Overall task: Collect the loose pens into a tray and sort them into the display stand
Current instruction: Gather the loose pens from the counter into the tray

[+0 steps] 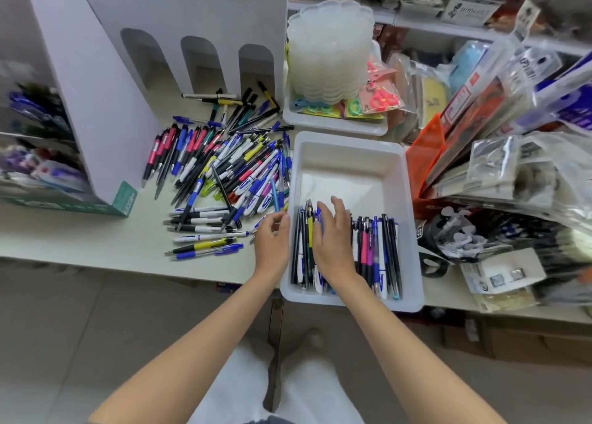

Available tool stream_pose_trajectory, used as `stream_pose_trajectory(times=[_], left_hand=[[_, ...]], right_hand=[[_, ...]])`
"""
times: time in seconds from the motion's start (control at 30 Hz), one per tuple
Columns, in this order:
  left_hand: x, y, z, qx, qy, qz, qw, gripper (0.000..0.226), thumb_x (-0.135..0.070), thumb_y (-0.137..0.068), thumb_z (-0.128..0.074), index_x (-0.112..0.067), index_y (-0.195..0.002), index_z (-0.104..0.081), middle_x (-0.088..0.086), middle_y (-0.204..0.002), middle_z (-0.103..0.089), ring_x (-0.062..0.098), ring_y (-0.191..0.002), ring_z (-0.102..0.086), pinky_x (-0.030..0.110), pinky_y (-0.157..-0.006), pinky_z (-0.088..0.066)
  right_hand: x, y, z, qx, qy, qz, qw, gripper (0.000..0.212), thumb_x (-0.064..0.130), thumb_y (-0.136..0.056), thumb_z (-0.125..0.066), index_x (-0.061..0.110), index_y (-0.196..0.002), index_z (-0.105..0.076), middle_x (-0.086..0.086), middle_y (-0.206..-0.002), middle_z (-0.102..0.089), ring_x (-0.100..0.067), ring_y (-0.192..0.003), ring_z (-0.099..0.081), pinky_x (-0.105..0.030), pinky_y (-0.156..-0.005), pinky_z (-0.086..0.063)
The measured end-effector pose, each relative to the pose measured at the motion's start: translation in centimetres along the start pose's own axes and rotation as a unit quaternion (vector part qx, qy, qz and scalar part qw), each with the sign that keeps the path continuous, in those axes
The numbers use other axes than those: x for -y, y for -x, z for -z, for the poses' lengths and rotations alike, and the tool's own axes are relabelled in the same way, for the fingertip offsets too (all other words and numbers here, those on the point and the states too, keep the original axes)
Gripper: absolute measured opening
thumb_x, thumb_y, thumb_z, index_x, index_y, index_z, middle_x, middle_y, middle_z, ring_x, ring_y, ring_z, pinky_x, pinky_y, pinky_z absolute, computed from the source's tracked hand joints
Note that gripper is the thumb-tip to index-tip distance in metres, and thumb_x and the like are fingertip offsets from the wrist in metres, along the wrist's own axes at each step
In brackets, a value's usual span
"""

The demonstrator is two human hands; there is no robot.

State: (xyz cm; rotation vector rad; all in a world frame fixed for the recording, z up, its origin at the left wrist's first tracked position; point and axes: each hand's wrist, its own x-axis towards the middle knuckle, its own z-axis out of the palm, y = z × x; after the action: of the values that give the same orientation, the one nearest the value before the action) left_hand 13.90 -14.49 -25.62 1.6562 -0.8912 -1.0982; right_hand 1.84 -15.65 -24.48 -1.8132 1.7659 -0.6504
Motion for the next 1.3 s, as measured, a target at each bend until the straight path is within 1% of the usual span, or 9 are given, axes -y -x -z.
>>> stream_pose_trajectory(times=[0.27,0.53,0.67,0.8,0.9,0.97,1.07,1.17,1.3], left_hand=[[-0.2,0.1,0.0,-0.006,-0.013,-0.009,1.0,0.019,-0.029,-0.103,-0.05,-0.014,-0.102,-0.062,-0.002,-0.09,-0.061,0.01,-0.078,-0.054,0.022,-0.07,-0.042],[-2.4,-1.1,3.2,-0.043,-0.019,-0.002,0.999,0.014,-0.032,-0.1,-0.055,-0.02,-0.101,-0.062,-0.005,-0.095,-0.065,0.013,-0.089,-0.061,0.019,-0.07,-0.045],[-3.0,-3.2,7.6,-0.078,-0.046,-0.023,0.996,0.011,-0.036,-0.097,-0.06,-0.025,-0.099,-0.061,-0.005,-0.095,-0.064,0.015,-0.087,-0.061,0.034,-0.072,-0.053],[-1.5,-5.9,14.0,-0.01,-0.287,-0.106,0.952,0.074,-0.061,-0.076,-0.073,-0.024,-0.135,-0.047,0.0,-0.136,-0.048,0.02,-0.128,-0.045,0.04,-0.106,-0.041],[0.4,-7.5,17.8,0.104,-0.487,-0.107,0.861,0.143,-0.092,-0.053,-0.06,-0.021,-0.158,0.005,0.007,-0.166,0.01,0.024,-0.153,0.011,0.046,-0.122,-0.001],[1.3,-8.2,19.2,0.17,-0.513,-0.096,0.836,0.155,-0.103,-0.042,-0.042,-0.021,-0.153,0.027,0.01,-0.162,0.027,0.025,-0.149,0.026,0.047,-0.121,0.009],[1.2,-8.8,19.4,0.202,-0.481,-0.103,0.847,0.143,-0.097,-0.054,-0.043,-0.017,-0.156,0.019,0.008,-0.166,0.009,0.024,-0.153,0.009,0.048,-0.124,-0.002],[0.2,-10.7,19.1,0.079,-0.423,-0.117,0.895,0.097,-0.064,-0.086,-0.059,-0.011,-0.155,-0.017,0.009,-0.154,-0.037,0.028,-0.141,-0.034,0.045,-0.115,-0.031],[-1.0,-12.9,18.5,0.075,-0.422,-0.099,0.898,0.057,-0.024,-0.094,-0.067,-0.007,-0.141,-0.04,0.013,-0.138,-0.046,0.027,-0.125,-0.044,0.038,-0.103,-0.04]], right_hand=[[-0.1,0.4,-1.1,0.042,0.139,0.037,0.989,0.061,0.04,-0.106,-0.027,0.014,-0.157,-0.007,-0.007,-0.165,0.002,-0.019,-0.151,0.009,-0.038,-0.123,0.009],[1.4,-1.6,1.5,0.001,-0.024,0.026,0.999,0.048,0.017,-0.099,-0.048,0.014,-0.145,-0.038,-0.005,-0.157,-0.027,-0.019,-0.145,-0.021,-0.038,-0.121,-0.017],[5.0,-4.0,1.1,-0.003,-0.047,0.053,0.997,0.046,0.006,-0.096,-0.048,0.01,-0.142,-0.042,-0.007,-0.15,-0.036,-0.02,-0.14,-0.029,-0.026,-0.116,-0.018],[8.1,-4.7,-1.4,-0.03,-0.034,0.078,0.996,0.048,0.005,-0.094,-0.05,0.009,-0.141,-0.044,-0.007,-0.149,-0.037,-0.02,-0.139,-0.031,-0.031,-0.119,-0.022],[9.4,-4.1,-3.7,-0.052,-0.015,0.062,0.997,0.05,0.004,-0.093,-0.052,0.011,-0.142,-0.046,-0.007,-0.152,-0.035,-0.02,-0.142,-0.027,-0.029,-0.118,-0.019],[10.0,-3.7,-5.1,-0.061,-0.002,0.048,0.997,0.05,0.002,-0.093,-0.053,0.011,-0.142,-0.046,-0.007,-0.153,-0.033,-0.02,-0.143,-0.026,-0.024,-0.116,-0.015],[10.5,-2.9,-6.7,-0.075,0.01,0.023,0.997,0.051,-0.002,-0.091,-0.054,0.011,-0.14,-0.048,-0.008,-0.152,-0.034,-0.021,-0.141,-0.029,-0.017,-0.112,-0.012],[10.7,-1.8,-7.4,-0.083,0.012,-0.009,0.996,0.049,-0.002,-0.092,-0.053,0.011,-0.138,-0.049,-0.007,-0.153,-0.034,-0.02,-0.141,-0.027,-0.005,-0.107,-0.004],[10.8,-1.2,-7.9,-0.067,0.013,-0.037,0.997,0.047,0.004,-0.095,-0.051,0.016,-0.14,-0.047,0.001,-0.156,-0.027,-0.013,-0.143,-0.022,0.001,-0.101,-0.003]])
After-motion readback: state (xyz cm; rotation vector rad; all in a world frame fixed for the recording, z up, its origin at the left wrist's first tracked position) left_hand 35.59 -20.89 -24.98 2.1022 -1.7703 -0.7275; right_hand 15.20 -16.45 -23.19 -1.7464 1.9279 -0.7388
